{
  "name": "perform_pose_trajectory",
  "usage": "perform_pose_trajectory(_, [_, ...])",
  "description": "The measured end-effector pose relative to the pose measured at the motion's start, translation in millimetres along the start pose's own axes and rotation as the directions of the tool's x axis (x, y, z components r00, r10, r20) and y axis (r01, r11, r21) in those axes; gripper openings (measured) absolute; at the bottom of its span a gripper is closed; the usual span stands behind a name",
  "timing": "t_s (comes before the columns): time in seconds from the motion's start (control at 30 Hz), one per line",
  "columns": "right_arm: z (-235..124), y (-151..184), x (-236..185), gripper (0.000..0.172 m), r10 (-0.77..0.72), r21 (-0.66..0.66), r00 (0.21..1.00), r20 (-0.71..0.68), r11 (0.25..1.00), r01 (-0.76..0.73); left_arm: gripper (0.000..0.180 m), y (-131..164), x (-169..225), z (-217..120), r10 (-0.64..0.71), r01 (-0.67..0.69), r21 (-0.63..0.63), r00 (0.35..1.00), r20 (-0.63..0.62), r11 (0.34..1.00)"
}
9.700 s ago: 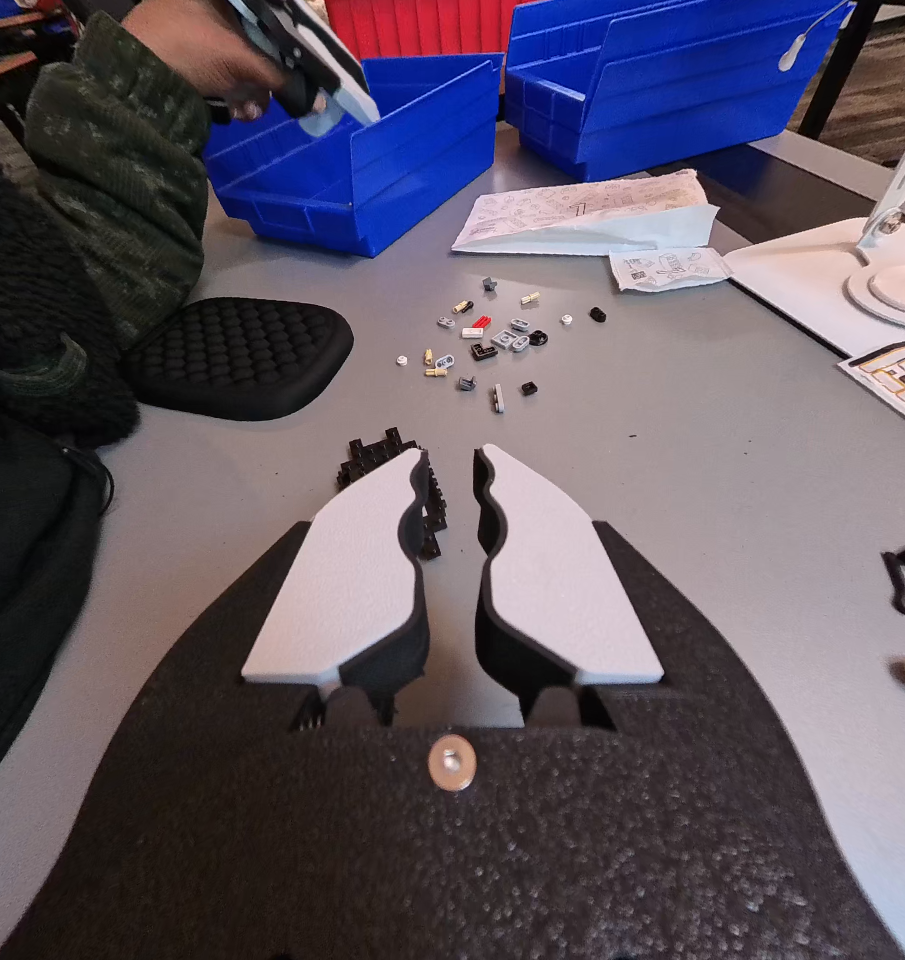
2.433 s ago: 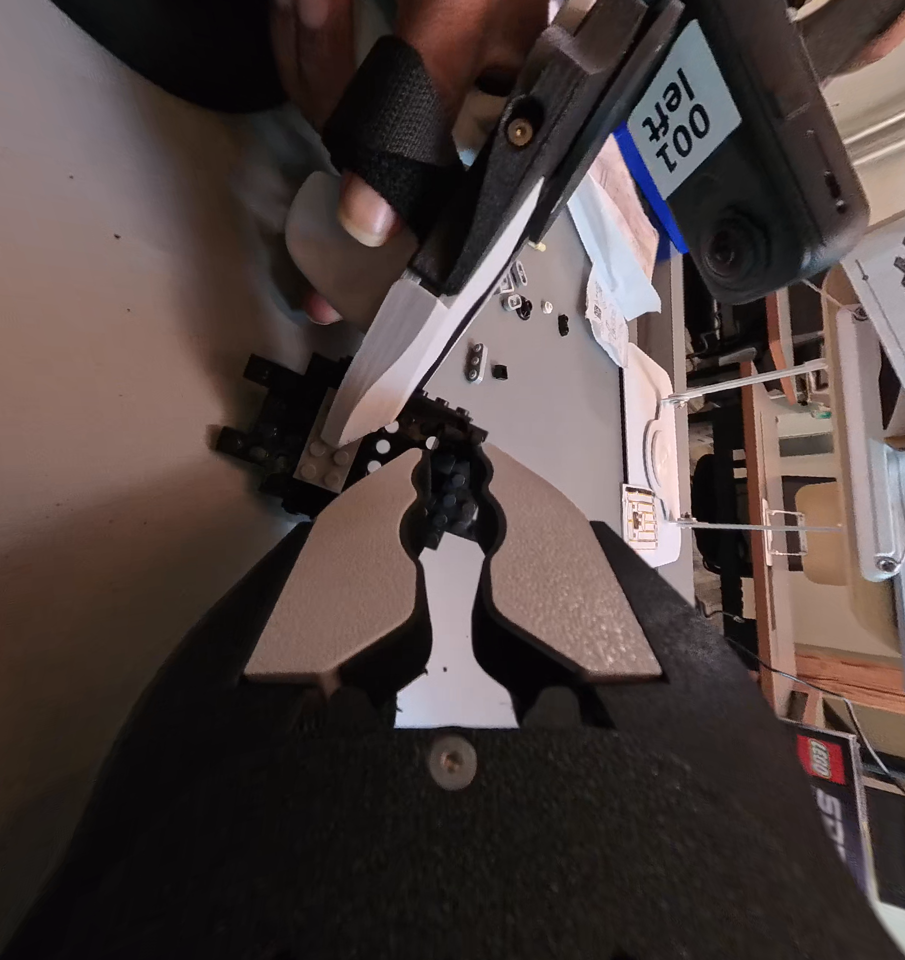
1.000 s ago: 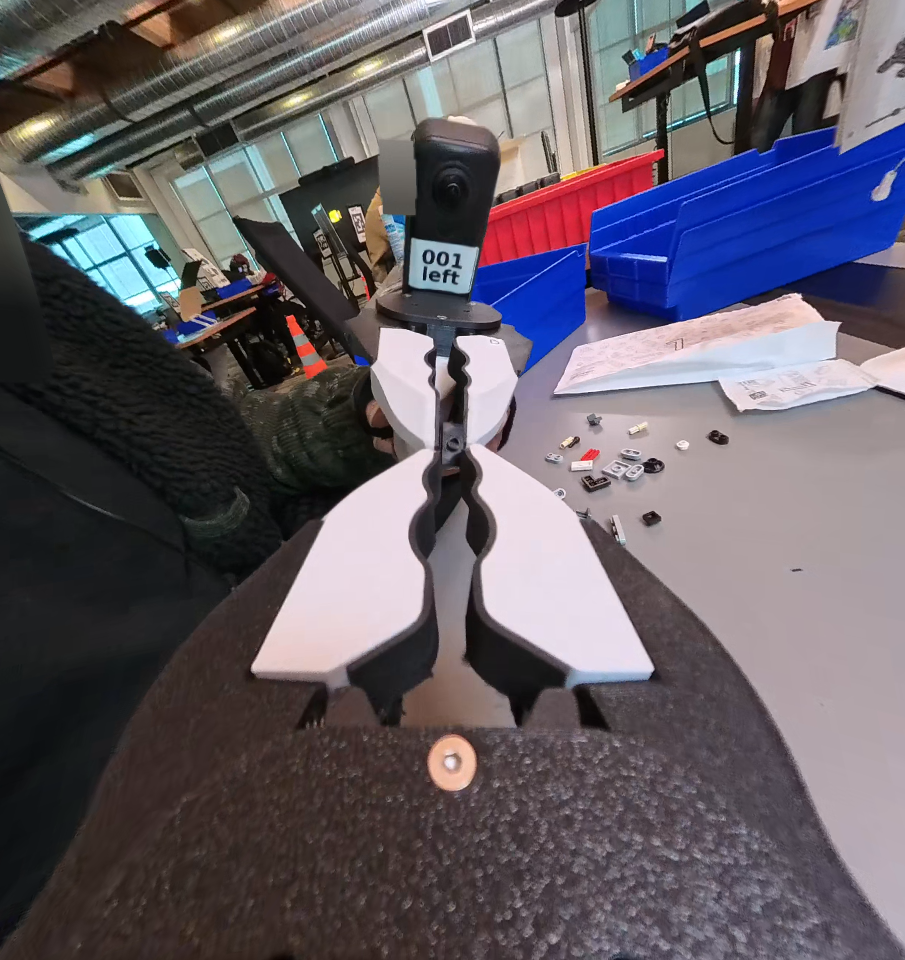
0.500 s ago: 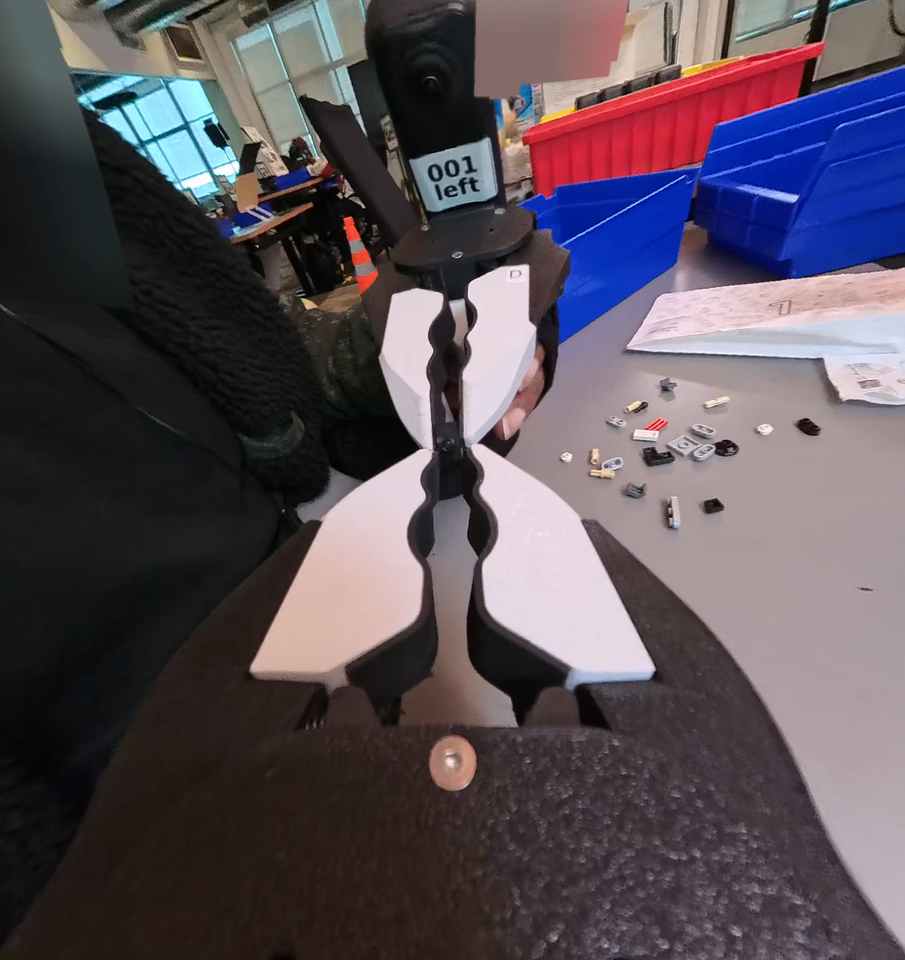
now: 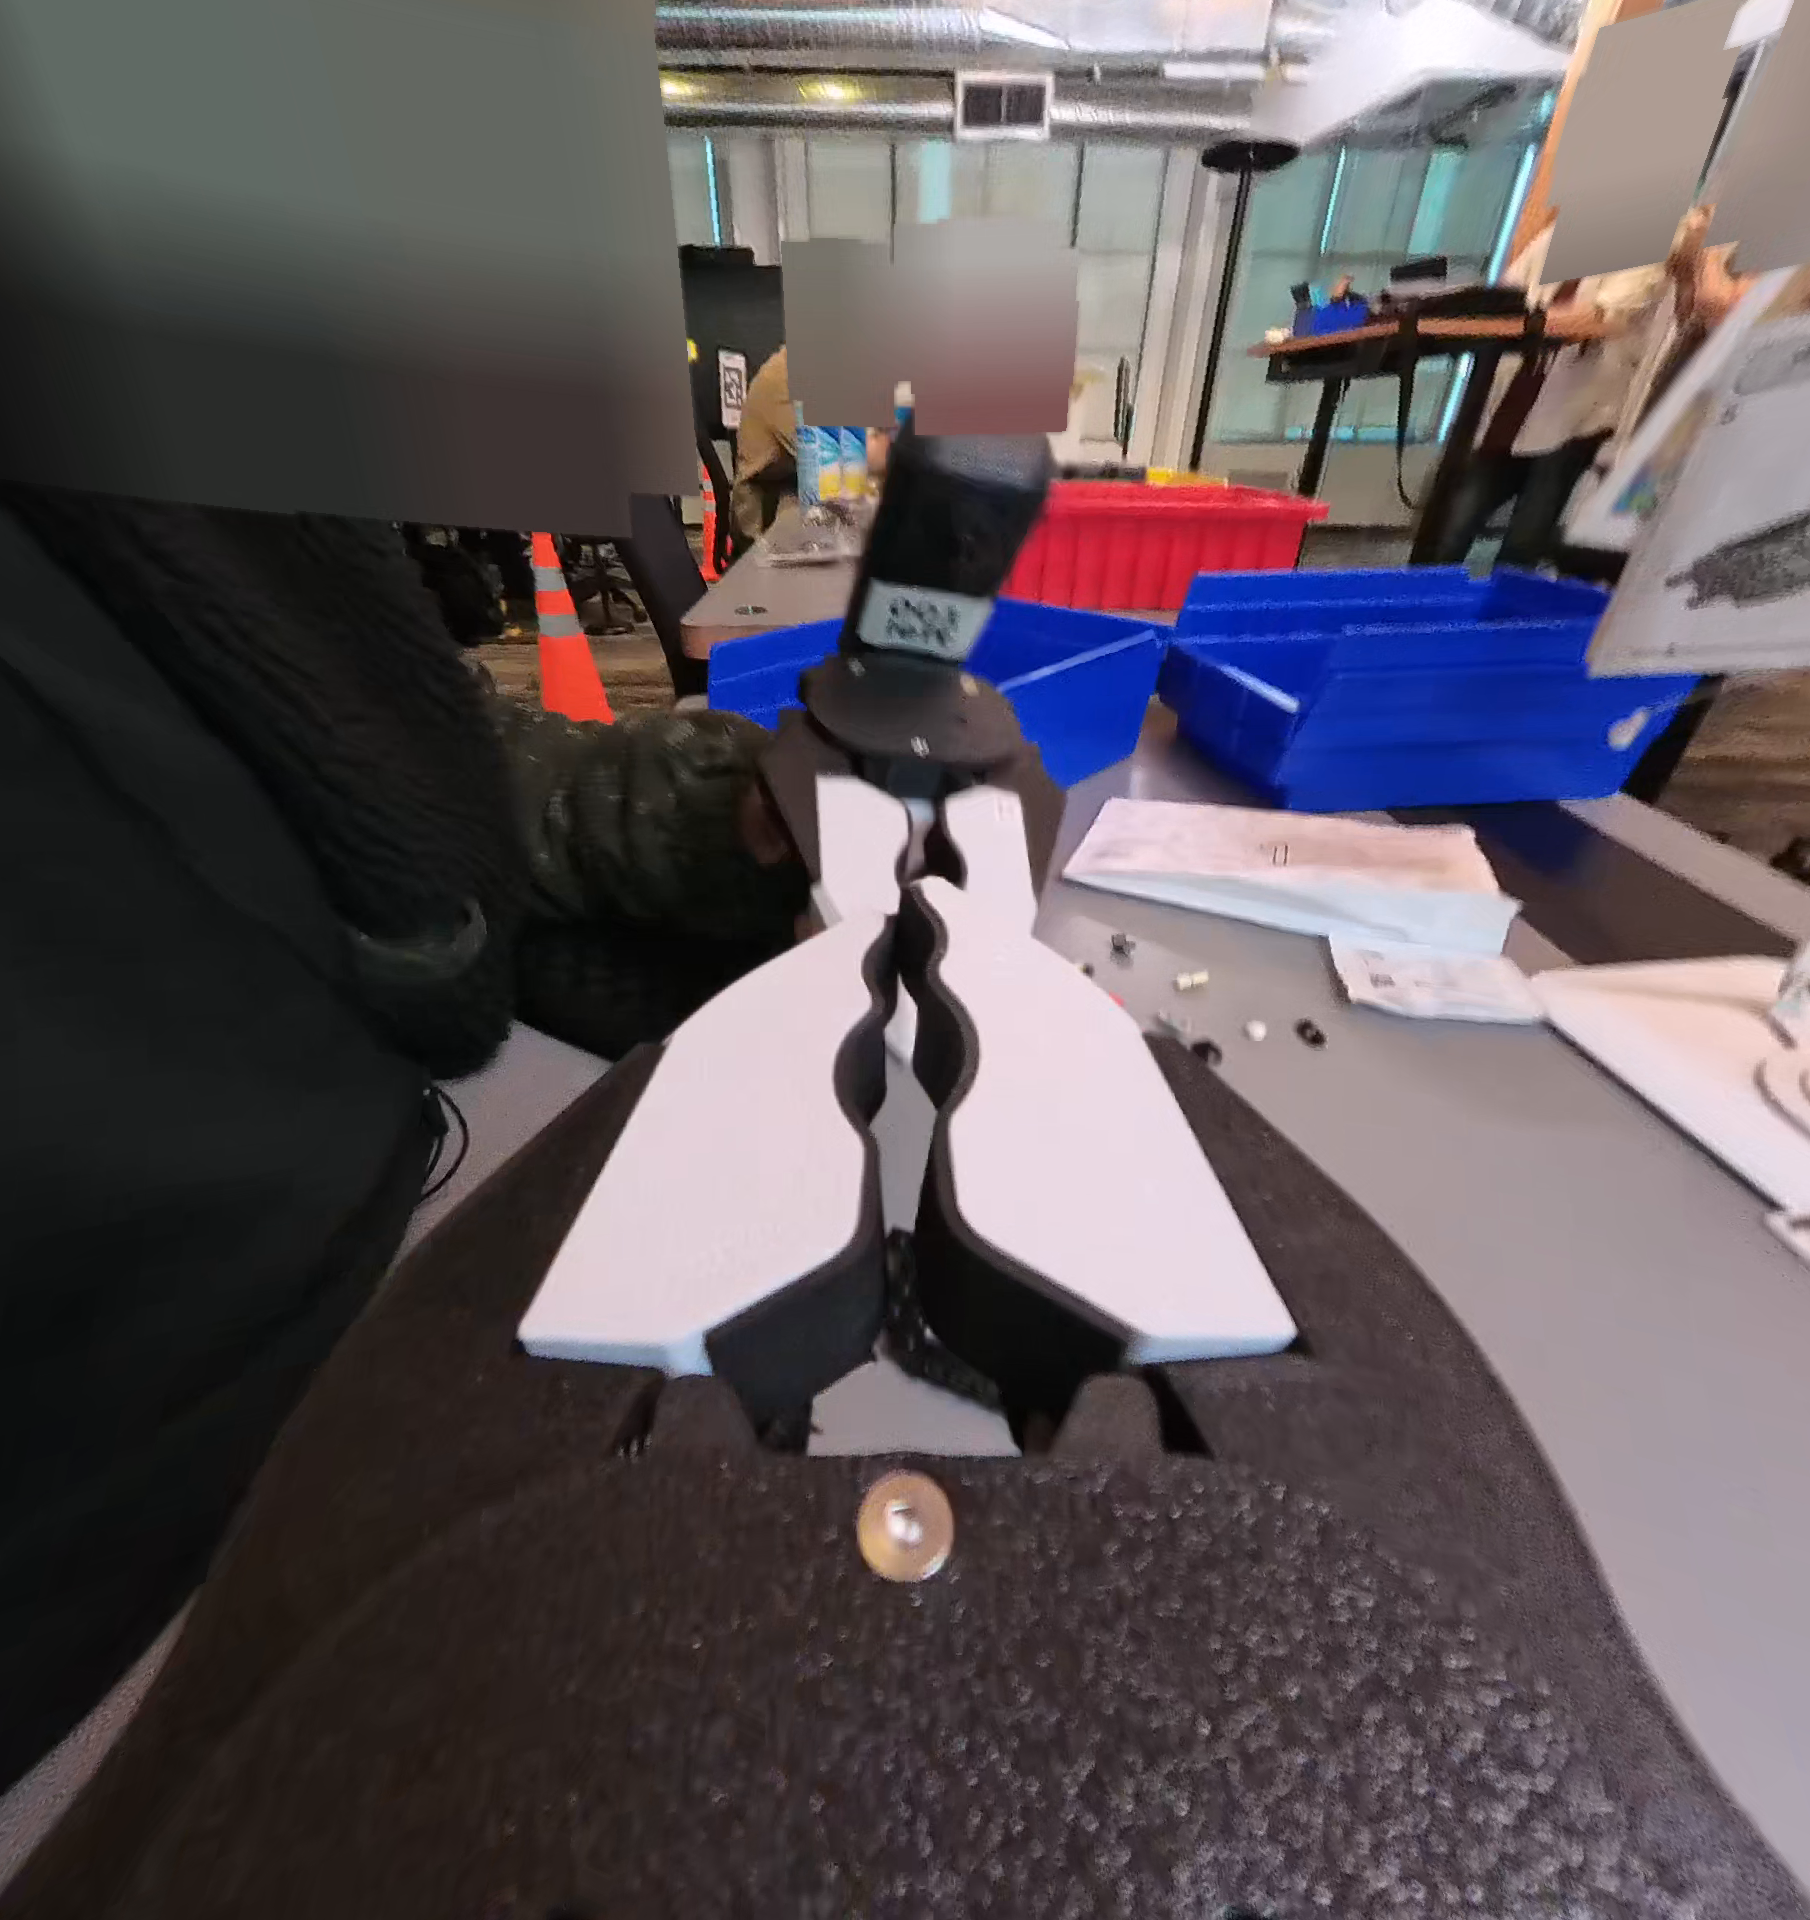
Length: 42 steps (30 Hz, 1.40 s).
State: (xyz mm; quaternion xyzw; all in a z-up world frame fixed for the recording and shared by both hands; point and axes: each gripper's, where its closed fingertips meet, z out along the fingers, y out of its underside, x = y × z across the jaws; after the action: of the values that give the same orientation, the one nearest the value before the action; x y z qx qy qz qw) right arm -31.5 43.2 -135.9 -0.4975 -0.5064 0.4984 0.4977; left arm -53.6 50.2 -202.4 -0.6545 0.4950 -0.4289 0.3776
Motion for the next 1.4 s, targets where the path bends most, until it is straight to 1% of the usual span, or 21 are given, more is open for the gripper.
perform_pose_trajectory(0.07, [-4, 8, 6, 0.0, 0.032, -0.025, 0.999, -0.011, 0.999, -0.032, 0.008, -8, 0, -2, 0.026, -0.026, 0.019, 0.999, 0.02, 0.999])
perform_pose_trajectory(0.2, [-2, 28, 9, 0.0, 0.04, -0.132, 0.999, 0.0, 0.99, -0.04, 0.008, 0, -8, -3, 0.022, -0.021, -0.003, 0.998, 0.066, 1.0])
perform_pose_trajectory(0.3, [-2, 49, 6, 0.0, 0.043, -0.26, 0.999, 0.029, 0.965, -0.034, 0.008, 1, -11, -4, 0.012, -0.012, 0.002, 0.998, 0.055, 1.0])
perform_pose_trajectory(0.4, [-7, 71, 4, 0.003, 0.039, -0.381, 0.998, 0.05, 0.924, -0.017, 0.008, 8, -15, -1, 0.015, -0.013, -0.025, 0.998, 0.068, 1.0])
perform_pose_trajectory(0.47, [-17, 88, 4, 0.008, 0.042, -0.498, 0.997, 0.064, 0.867, -0.004, 0.007, 12, -19, -1, 0.022, -0.018, -0.047, 0.996, 0.09, 0.999])
perform_pose_trajectory(0.5, [-26, 97, 4, 0.01, 0.034, -0.564, 0.997, 0.071, 0.825, 0.012, 0.007, 13, -21, -2, 0.027, -0.022, -0.052, 0.994, 0.104, 0.998])
perform_pose_trajectory(0.57, [-51, 113, 3, 0.021, 0.059, -0.699, 0.996, 0.069, 0.715, 0.006, 0.007, 10, -26, -6, 0.034, -0.029, -0.045, 0.991, 0.132, 0.999])
perform_pose_trajectory(0.6, [-65, 119, 1, 0.024, 0.085, -0.754, 0.994, 0.061, 0.657, -0.01, 0.008, 8, -29, -9, 0.037, -0.032, -0.038, 0.987, 0.155, 0.999])
perform_pose_trajectory(0.7, [-96, 135, -13, 0.031, 0.148, -0.861, 0.988, 0.041, 0.507, -0.04, 0.007, -5, -44, -28, 0.054, -0.051, -0.017, 0.962, 0.269, 0.999])
perform_pose_trajectory(0.73, [-101, 140, -18, 0.031, 0.163, -0.881, 0.986, 0.039, 0.471, -0.043, 0.008, -10, -52, -39, 0.069, -0.067, -0.02, 0.939, 0.338, 0.998])
perform_pose_trajectory(0.8, [-104, 151, -26, 0.031, 0.183, -0.913, 0.982, 0.041, 0.406, -0.037, 0.008, -22, -71, -73, 0.099, -0.094, -0.036, 0.853, 0.513, 0.995])
perform_pose_trajectory(0.87, [-104, 162, -31, 0.031, 0.194, -0.942, 0.98, 0.047, 0.336, -0.021, 0.007, -35, -83, -122, 0.095, -0.095, -0.037, 0.725, 0.682, 0.995])
perform_pose_trajectory(0.93, [-99, 163, -29, 0.025, 0.177, -0.945, 0.983, 0.051, 0.328, -0.01, 0.008, -41, -89, -182, 0.057, -0.075, -0.019, 0.555, 0.83, 0.997])
perform_pose_trajectory(1.0, [-98, 165, -25, 0.016, 0.144, -0.951, 0.989, 0.044, 0.309, -0.003, 0.008, -28, -90, -242, 0.001, 0.022, -0.01, 0.376, 0.927, 1.0])
perform_pose_trajectory(1.07, [-99, 165, -25, 0.015, 0.146, -0.955, 0.988, 0.043, 0.297, -0.002, 0.007, 3, -87, -298, -0.043, 0.181, 0.009, 0.186, 0.982, 0.983])
perform_pose_trajectory(1.1, [-99, 165, -26, 0.015, 0.148, -0.956, 0.988, 0.046, 0.293, 0.001, 0.007, 19, -84, -319, -0.063, 0.254, 0.033, 0.111, 0.992, 0.967])
perform_pose_trajectory(1.13, [-99, 165, -26, 0.015, 0.148, -0.956, 0.988, 0.052, 0.292, 0.007, 0.007, 35, -83, -333, -0.084, 0.324, 0.058, 0.068, 0.994, 0.944])
perform_pose_trajectory(1.17, [-99, 165, -27, 0.015, 0.149, -0.956, 0.987, 0.06, 0.292, 0.014, 0.007, 51, -81, -342, -0.099, 0.398, 0.073, 0.046, 0.994, 0.915])
perform_pose_trajectory(1.23, [-98, 164, -28, 0.015, 0.149, -0.954, 0.986, 0.075, 0.298, 0.028, 0.008, 70, -82, -350, -0.094, 0.466, 0.072, 0.024, 0.995, 0.882])
perform_pose_trajectory(1.33, [-92, 164, -32, 0.014, 0.157, -0.944, 0.983, 0.099, 0.326, 0.043, 0.008, 89, -85, -344, -0.104, 0.546, 0.053, 0.063, 0.993, 0.836])
perform_pose_trajectory(1.4, [-89, 163, -32, 0.014, 0.157, -0.938, 0.981, 0.11, 0.344, 0.05, 0.008, 91, -89, -343, -0.092, 0.54, 0.038, 0.073, 0.993, 0.841])
